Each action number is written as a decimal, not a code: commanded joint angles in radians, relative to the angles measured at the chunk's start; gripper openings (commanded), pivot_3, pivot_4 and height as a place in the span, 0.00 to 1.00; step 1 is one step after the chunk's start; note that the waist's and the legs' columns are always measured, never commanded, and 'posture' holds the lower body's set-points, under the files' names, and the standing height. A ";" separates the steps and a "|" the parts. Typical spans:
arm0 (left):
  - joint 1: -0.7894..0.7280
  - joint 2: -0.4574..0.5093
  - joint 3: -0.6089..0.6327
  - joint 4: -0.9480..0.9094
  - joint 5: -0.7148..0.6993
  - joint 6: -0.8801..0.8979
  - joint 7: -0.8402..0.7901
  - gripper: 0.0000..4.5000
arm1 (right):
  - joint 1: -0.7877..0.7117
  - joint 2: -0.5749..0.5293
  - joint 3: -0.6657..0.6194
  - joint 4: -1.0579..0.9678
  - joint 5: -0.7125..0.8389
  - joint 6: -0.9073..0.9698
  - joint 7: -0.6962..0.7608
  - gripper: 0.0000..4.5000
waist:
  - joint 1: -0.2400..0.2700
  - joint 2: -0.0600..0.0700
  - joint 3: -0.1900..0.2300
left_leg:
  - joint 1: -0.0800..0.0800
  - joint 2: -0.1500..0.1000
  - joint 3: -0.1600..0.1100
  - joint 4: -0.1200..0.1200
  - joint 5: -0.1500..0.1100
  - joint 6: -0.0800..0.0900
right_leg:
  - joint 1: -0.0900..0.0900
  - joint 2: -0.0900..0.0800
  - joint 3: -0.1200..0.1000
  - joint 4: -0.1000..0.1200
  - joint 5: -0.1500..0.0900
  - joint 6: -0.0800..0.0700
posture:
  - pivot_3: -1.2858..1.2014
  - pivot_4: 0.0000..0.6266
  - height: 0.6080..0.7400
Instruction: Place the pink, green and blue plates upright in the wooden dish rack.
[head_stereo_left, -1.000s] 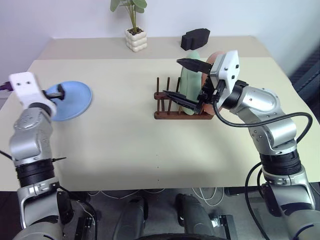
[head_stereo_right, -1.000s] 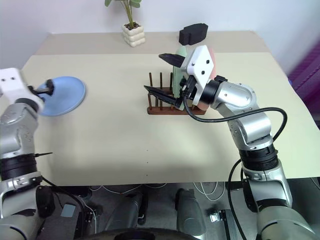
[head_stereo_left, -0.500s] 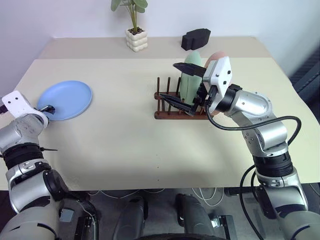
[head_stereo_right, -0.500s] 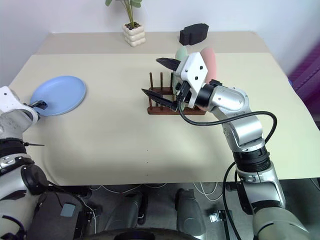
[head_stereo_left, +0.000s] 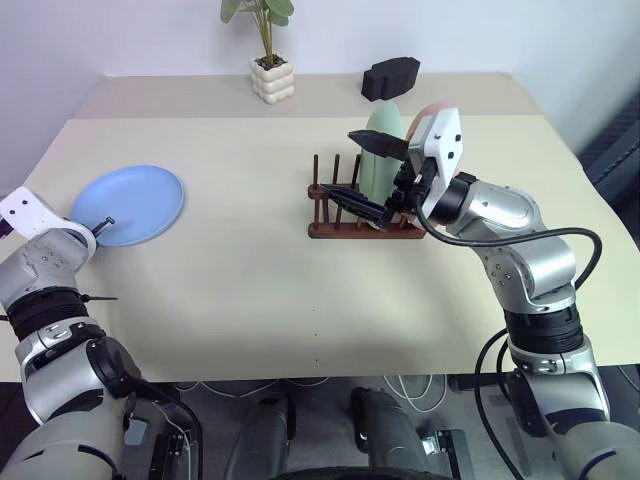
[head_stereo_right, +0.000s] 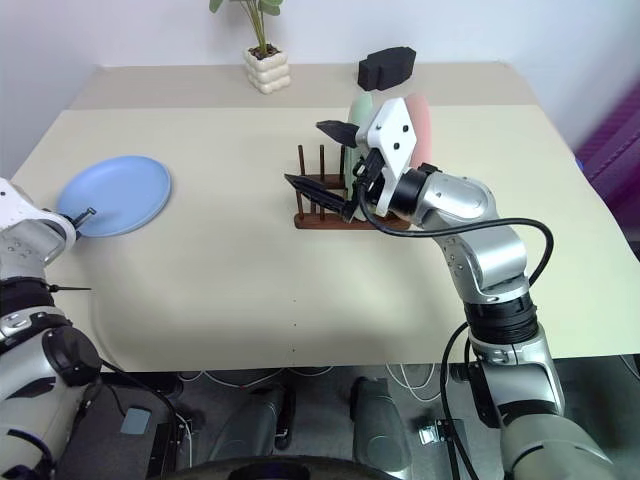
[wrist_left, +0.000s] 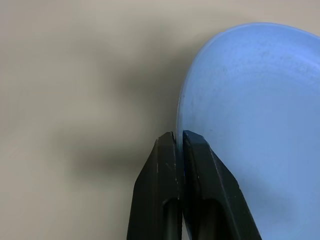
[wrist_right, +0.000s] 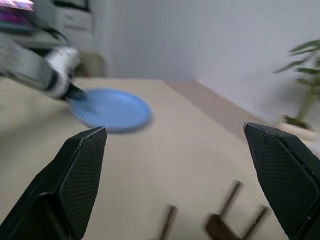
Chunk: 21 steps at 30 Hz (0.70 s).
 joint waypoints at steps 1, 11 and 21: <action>0.010 -0.011 -0.008 -0.115 -0.026 -0.045 -0.042 0.01 | -0.022 -0.017 -0.030 -0.056 0.052 0.013 0.046 1.00 | 0.001 0.000 0.000 | 0.000 0.000 0.000 0.000 0.000 0.000 | 0.000 0.000 0.000 0.000 0.000 0.000 | 0.52 0.24 0.93; 0.033 -0.038 -0.289 -0.549 -0.019 -0.114 -0.322 0.01 | -0.040 -0.082 0.129 -0.012 -0.270 -0.254 0.091 1.00 | 0.000 0.000 0.000 | -0.004 -0.002 0.000 0.001 0.000 -0.001 | -0.002 -0.001 0.000 -0.001 0.001 0.001 | 0.52 0.24 0.93; -0.068 -0.040 -0.451 -0.818 -0.042 0.037 -0.360 0.01 | -0.125 -0.008 0.278 0.094 -0.549 -0.411 0.029 1.00 | -0.002 -0.001 0.000 | -0.006 -0.001 0.000 0.001 0.001 -0.002 | -0.005 0.001 0.000 0.000 0.001 0.000 | 0.52 0.24 0.93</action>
